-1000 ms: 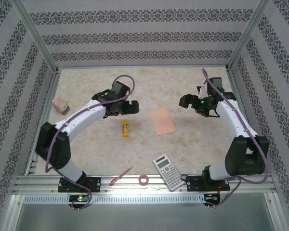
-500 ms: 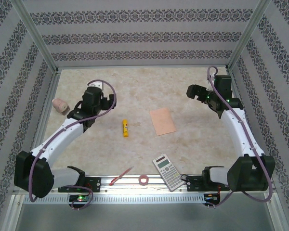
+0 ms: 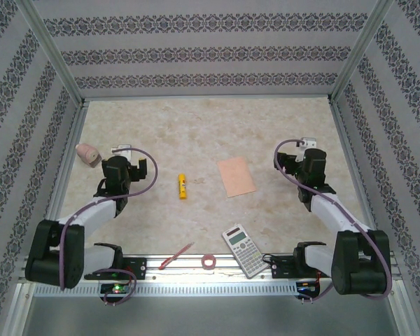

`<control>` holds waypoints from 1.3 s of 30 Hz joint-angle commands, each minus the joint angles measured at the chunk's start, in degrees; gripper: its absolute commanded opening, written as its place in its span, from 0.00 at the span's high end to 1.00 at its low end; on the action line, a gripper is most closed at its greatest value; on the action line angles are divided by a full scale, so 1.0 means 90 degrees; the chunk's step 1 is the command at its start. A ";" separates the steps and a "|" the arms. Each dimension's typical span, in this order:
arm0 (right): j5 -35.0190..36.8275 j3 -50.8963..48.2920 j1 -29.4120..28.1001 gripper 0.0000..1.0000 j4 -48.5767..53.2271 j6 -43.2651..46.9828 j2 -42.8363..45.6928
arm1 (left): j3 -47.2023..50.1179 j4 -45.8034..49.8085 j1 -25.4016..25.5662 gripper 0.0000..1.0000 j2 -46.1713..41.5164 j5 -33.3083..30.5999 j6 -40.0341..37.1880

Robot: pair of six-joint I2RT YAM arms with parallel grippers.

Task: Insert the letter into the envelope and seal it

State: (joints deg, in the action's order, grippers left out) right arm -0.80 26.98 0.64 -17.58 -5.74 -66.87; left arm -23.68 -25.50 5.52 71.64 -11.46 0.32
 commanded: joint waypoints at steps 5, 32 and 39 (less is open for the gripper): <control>0.0139 -0.0524 0.0036 0.02 -0.2256 0.0385 -0.0931 | 0.0379 -0.2784 -0.0253 0.00 0.1270 0.0418 -0.0202; -0.0219 -0.0527 -0.0025 0.02 -0.3686 0.0461 -0.2182 | 0.0161 -0.3169 -0.0672 0.00 0.2162 0.1352 0.0006; -0.0215 -0.0518 -0.0035 0.02 -0.3691 0.0457 -0.2196 | 0.0161 -0.3165 -0.0674 0.00 0.2166 0.1366 0.0009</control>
State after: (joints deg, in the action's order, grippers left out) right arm -1.98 22.00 0.60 -48.73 -2.57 -87.07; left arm -21.41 -51.92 0.25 91.09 0.01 -0.14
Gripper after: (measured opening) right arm 0.979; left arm 0.997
